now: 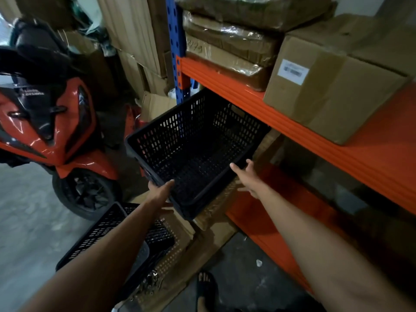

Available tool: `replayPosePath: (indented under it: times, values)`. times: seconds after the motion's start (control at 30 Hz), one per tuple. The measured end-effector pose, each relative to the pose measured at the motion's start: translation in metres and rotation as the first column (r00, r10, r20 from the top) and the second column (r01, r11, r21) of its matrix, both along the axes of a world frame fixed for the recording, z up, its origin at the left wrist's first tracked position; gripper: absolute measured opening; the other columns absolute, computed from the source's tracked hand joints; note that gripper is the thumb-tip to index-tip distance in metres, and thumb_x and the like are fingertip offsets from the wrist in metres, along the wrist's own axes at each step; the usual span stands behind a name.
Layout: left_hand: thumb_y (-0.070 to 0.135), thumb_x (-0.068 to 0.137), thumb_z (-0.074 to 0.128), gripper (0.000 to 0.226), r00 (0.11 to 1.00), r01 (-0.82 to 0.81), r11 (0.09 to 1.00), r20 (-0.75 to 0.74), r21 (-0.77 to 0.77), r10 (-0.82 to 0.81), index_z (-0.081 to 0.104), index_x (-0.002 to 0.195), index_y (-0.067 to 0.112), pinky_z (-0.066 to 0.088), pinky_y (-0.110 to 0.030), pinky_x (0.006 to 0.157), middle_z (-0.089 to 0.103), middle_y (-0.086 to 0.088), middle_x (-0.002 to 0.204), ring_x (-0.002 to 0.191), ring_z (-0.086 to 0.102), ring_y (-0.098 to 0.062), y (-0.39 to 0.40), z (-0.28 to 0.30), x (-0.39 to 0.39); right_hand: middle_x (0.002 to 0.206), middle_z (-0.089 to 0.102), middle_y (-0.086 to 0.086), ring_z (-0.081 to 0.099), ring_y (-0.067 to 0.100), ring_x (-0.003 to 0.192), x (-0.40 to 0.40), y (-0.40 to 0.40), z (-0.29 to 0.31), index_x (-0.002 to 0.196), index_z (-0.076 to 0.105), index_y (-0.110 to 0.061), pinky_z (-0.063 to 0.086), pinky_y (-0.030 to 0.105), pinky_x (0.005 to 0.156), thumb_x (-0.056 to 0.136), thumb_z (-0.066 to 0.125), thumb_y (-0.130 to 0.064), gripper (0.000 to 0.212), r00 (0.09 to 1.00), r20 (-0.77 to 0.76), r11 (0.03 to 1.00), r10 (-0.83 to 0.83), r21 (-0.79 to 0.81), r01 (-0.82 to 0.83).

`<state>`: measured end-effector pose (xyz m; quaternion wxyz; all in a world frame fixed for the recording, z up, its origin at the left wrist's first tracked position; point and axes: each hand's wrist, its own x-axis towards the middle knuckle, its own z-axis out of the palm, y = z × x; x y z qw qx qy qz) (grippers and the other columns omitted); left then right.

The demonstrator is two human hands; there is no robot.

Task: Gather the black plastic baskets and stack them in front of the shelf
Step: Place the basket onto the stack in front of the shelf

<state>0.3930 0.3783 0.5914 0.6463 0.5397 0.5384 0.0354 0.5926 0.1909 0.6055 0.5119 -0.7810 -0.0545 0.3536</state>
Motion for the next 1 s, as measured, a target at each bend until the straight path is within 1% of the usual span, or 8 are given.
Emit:
replayPosePath:
  times: [0.13, 0.27, 0.37, 0.43, 0.57, 0.77, 0.93, 1.0]
  values:
    - [0.036, 0.085, 0.066, 0.063, 0.997, -0.054, 0.993, -0.057, -0.104, 0.049, 0.027, 0.133, 0.025, 0.059, -0.053, 0.072, 0.054, -0.021, 0.128, 0.095, 0.066, -0.045, 0.009, -0.008, 0.023, 0.162, 0.009, 0.008, 0.052, 0.035, 0.124, 0.034, 0.020, 0.002, 0.151, -0.015, -0.031, 0.057, 0.037, 0.073, 0.090, 0.060, -0.043, 0.097, 0.996, -0.087, 0.999, -0.033, 0.013, 0.034]
    - [0.008, 0.084, 0.059, 0.046, 0.994, -0.109, 0.989, -0.016, -0.099, 0.108, 0.032, 0.117, 0.025, 0.057, -0.042, 0.056, 0.061, -0.020, 0.103, 0.083, 0.065, -0.040, 0.014, -0.020, 0.030, 0.160, 0.018, 0.007, 0.060, 0.029, 0.108, 0.042, 0.037, -0.016, 0.151, -0.015, -0.027, 0.055, 0.044, 0.086, 0.094, 0.056, -0.033, 0.092, 0.992, -0.126, 0.998, -0.023, -0.060, 0.016]
    - [0.000, 0.083, 0.054, 0.036, 0.995, -0.089, 0.984, 0.023, -0.156, 0.094, 0.045, 0.115, 0.015, 0.055, -0.033, 0.044, 0.062, -0.018, 0.089, 0.067, 0.062, -0.030, 0.020, -0.022, 0.029, 0.157, 0.026, 0.008, 0.062, 0.021, 0.083, 0.036, 0.050, -0.025, 0.152, -0.015, -0.025, 0.050, 0.031, 0.059, 0.096, 0.049, -0.024, 0.085, 0.990, -0.111, 0.994, -0.085, -0.072, 0.078]
    - [-0.002, 0.084, 0.049, 0.024, 0.998, -0.039, 0.981, 0.035, -0.193, 0.047, 0.056, 0.106, 0.005, 0.052, -0.030, 0.046, 0.062, -0.015, 0.081, 0.066, 0.060, -0.027, 0.023, -0.021, 0.025, 0.157, 0.024, 0.008, 0.058, 0.018, 0.092, 0.032, 0.053, -0.023, 0.152, -0.016, -0.023, 0.046, 0.026, 0.058, 0.095, 0.049, -0.022, 0.087, 0.989, -0.090, 0.991, -0.114, -0.087, 0.106]
    - [-0.008, 0.077, 0.053, 0.024, 0.991, -0.091, 0.986, 0.082, -0.139, 0.103, 0.056, 0.094, 0.010, 0.056, -0.038, 0.052, 0.063, -0.018, 0.085, 0.072, 0.063, -0.035, 0.036, -0.021, 0.005, 0.156, 0.024, 0.012, 0.044, 0.035, 0.129, 0.018, 0.050, -0.015, 0.151, -0.017, -0.023, 0.044, 0.042, 0.091, 0.083, 0.059, -0.017, 0.102, 0.988, -0.053, 0.984, -0.147, -0.108, 0.141]
    - [-0.020, 0.060, 0.047, 0.040, 0.989, 0.036, 0.987, 0.147, -0.155, -0.013, 0.048, 0.092, 0.004, 0.047, -0.050, 0.067, 0.050, -0.020, 0.079, 0.069, 0.054, -0.036, 0.058, -0.029, -0.070, 0.149, 0.025, 0.012, 0.042, 0.033, 0.125, -0.053, 0.037, -0.001, 0.149, 0.013, -0.011, 0.052, 0.044, 0.091, 0.063, 0.073, -0.010, 0.104, 0.943, -0.030, 0.938, -0.333, -0.114, 0.328]
    - [-0.027, 0.065, 0.044, 0.065, 0.960, 0.162, 0.985, 0.244, -0.067, -0.141, 0.047, 0.124, 0.001, 0.051, -0.061, 0.079, 0.057, -0.029, 0.096, 0.082, 0.057, -0.040, 0.073, -0.029, -0.145, 0.117, 0.053, 0.014, 0.055, 0.030, 0.094, -0.130, 0.001, -0.003, 0.110, 0.048, -0.003, 0.048, 0.037, 0.068, 0.060, 0.063, 0.008, 0.053, 0.790, -0.212, 0.784, -0.576, 0.131, 0.607]
    - [-0.028, 0.066, 0.041, 0.071, 0.944, 0.227, 0.973, 0.256, -0.053, -0.206, 0.048, 0.128, 0.006, 0.059, -0.050, 0.062, 0.060, -0.024, 0.091, 0.075, 0.059, -0.035, 0.072, -0.018, -0.173, 0.111, 0.055, 0.013, 0.056, 0.028, 0.082, -0.172, -0.012, -0.008, 0.111, 0.048, -0.004, 0.048, 0.037, 0.060, 0.064, 0.058, 0.010, 0.050, 0.750, -0.266, 0.739, -0.606, 0.161, 0.654]
